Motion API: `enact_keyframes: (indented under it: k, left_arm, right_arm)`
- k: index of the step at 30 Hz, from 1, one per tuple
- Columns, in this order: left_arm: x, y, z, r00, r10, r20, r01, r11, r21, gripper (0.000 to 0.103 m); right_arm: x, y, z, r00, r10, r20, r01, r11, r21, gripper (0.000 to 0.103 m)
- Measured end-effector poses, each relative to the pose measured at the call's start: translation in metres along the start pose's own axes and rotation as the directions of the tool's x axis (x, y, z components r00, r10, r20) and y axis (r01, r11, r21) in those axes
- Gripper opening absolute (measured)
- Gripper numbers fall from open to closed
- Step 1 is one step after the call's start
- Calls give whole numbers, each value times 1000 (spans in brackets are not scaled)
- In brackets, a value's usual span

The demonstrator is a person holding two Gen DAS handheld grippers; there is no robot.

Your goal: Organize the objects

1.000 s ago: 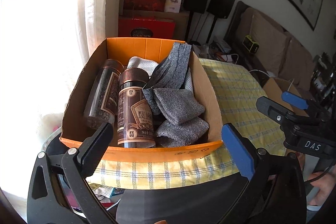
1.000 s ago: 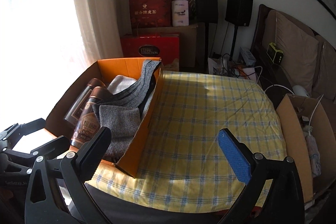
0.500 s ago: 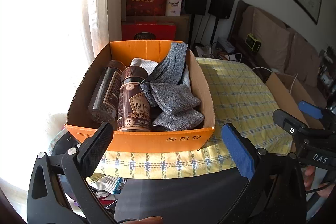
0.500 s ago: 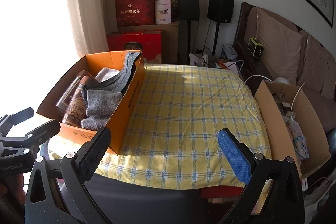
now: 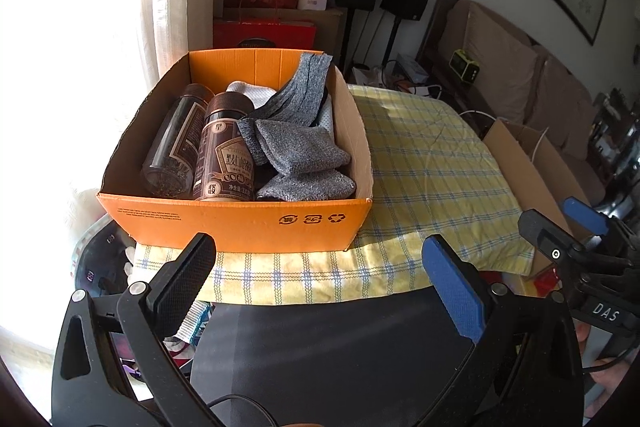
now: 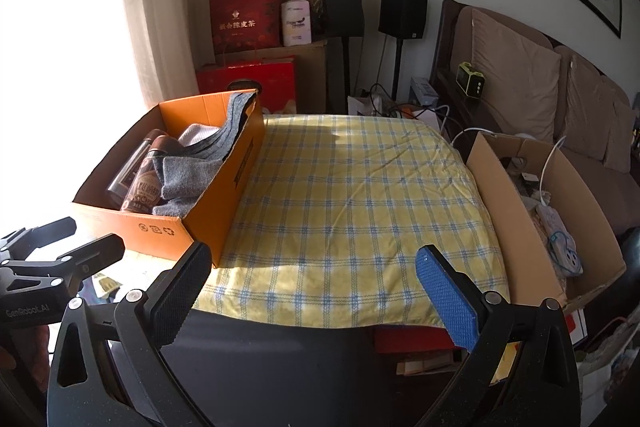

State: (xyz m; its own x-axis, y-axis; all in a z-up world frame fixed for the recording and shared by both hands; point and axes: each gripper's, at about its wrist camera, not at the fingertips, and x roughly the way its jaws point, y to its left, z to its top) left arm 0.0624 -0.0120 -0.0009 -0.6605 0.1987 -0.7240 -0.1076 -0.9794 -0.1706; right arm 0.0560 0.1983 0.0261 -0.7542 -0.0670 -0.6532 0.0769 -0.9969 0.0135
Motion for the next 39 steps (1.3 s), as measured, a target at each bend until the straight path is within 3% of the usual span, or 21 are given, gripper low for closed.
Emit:
enact_keyframes:
  k: [11, 39]
  left_arm:
    - [-6, -1, 2, 998, 59, 34, -60, 998, 17, 103]
    - [-7, -5, -2, 995, 86, 49, -88, 995, 50, 103]
  right_arm:
    - [-3, -5, 1, 1000, -13, 4, 13, 1000, 15, 103]
    - [0, -3, -2, 1000, -12, -8, 12, 1000, 16, 103]
